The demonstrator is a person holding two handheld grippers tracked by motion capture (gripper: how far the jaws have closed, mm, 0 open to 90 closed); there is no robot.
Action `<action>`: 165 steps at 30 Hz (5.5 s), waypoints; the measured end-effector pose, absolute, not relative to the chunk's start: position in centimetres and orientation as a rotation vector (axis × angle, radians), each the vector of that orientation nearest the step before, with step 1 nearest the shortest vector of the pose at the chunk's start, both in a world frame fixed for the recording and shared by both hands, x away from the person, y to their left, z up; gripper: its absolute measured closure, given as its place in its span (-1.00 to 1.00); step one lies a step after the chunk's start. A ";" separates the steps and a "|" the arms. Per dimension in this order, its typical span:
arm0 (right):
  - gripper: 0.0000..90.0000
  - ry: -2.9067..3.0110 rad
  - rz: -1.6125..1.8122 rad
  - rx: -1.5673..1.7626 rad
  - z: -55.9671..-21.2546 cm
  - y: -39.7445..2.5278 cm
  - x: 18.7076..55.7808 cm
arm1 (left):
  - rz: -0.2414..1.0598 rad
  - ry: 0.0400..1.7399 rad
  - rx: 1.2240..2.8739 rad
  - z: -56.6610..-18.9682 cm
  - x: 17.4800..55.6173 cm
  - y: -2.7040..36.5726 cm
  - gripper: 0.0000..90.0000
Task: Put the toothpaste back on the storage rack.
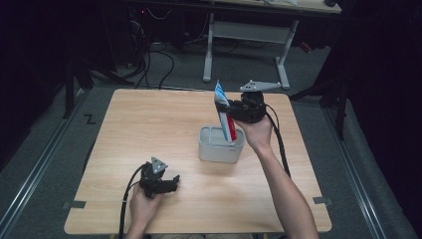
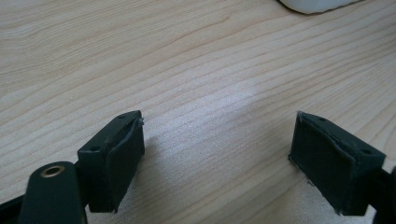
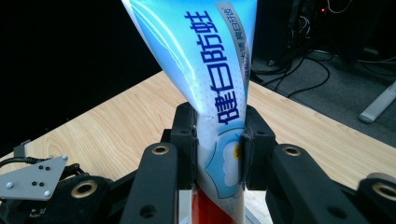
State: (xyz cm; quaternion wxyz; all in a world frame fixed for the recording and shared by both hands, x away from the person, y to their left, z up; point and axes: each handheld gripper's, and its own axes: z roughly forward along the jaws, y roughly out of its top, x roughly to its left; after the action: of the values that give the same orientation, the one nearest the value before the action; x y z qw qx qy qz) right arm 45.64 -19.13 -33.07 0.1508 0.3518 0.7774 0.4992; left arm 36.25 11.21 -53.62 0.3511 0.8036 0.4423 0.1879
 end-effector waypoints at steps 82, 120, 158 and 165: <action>0.56 2.352 1.177 1.089 -40.4 -18.0 46.9 | 0.484 1.144 2.080 -53.6 36.3 11.1 -0.60; 0.33 2.366 1.213 1.115 -41.9 -19.0 46.1 | 0.484 1.143 2.081 -53.6 36.3 11.1 -0.60; 0.28 2.268 1.270 1.104 -39.8 -22.4 44.0 | 0.485 1.143 2.080 -53.6 36.3 11.1 -0.60; 0.28 2.221 1.279 1.134 -40.1 -23.3 43.6 | 0.485 1.143 2.080 -53.6 36.3 11.1 -0.60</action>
State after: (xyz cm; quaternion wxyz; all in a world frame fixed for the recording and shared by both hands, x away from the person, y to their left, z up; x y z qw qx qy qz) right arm 43.64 -23.31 -40.05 0.1689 0.3988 0.7811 0.4498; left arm 36.26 11.13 -53.62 0.3519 0.8037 0.4418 0.1874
